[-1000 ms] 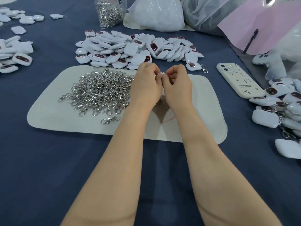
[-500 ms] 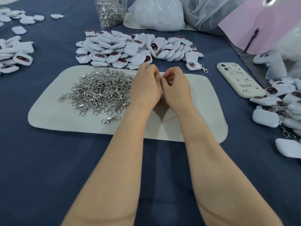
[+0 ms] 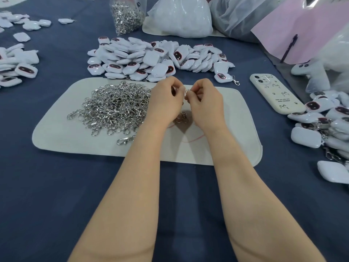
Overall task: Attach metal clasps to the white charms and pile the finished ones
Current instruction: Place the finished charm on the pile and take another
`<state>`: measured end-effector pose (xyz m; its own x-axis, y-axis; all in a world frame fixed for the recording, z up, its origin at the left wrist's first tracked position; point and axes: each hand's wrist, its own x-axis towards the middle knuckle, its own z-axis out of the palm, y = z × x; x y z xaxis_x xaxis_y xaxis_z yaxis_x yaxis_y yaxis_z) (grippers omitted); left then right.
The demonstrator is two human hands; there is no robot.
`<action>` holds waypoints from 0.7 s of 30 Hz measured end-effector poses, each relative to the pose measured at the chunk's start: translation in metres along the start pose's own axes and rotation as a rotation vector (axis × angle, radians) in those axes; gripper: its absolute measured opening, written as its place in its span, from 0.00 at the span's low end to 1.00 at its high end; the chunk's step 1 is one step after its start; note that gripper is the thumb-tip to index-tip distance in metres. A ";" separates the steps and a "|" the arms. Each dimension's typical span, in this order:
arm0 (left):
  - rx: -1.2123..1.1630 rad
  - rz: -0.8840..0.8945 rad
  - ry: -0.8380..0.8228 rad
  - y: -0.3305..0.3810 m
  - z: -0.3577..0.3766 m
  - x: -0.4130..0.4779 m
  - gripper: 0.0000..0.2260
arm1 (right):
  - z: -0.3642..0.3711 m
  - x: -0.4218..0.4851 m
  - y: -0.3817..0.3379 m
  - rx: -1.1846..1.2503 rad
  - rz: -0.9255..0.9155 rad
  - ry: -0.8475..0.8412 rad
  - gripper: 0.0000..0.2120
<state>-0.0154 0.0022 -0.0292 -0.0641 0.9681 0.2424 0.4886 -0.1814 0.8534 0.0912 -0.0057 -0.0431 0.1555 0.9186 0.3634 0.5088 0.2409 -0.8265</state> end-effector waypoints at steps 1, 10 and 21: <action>-0.055 -0.010 0.013 0.000 -0.002 0.001 0.02 | 0.000 0.000 0.000 0.003 0.015 0.008 0.05; -0.297 -0.139 -0.080 0.003 -0.003 -0.002 0.09 | -0.001 0.000 -0.001 -0.025 0.056 0.042 0.04; -0.260 -0.086 -0.111 -0.003 -0.002 0.000 0.12 | 0.002 0.001 0.001 -0.035 0.004 0.009 0.06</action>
<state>-0.0191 0.0024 -0.0311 0.0068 0.9922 0.1246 0.2454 -0.1225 0.9616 0.0902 -0.0043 -0.0439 0.1653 0.9165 0.3642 0.5372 0.2260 -0.8126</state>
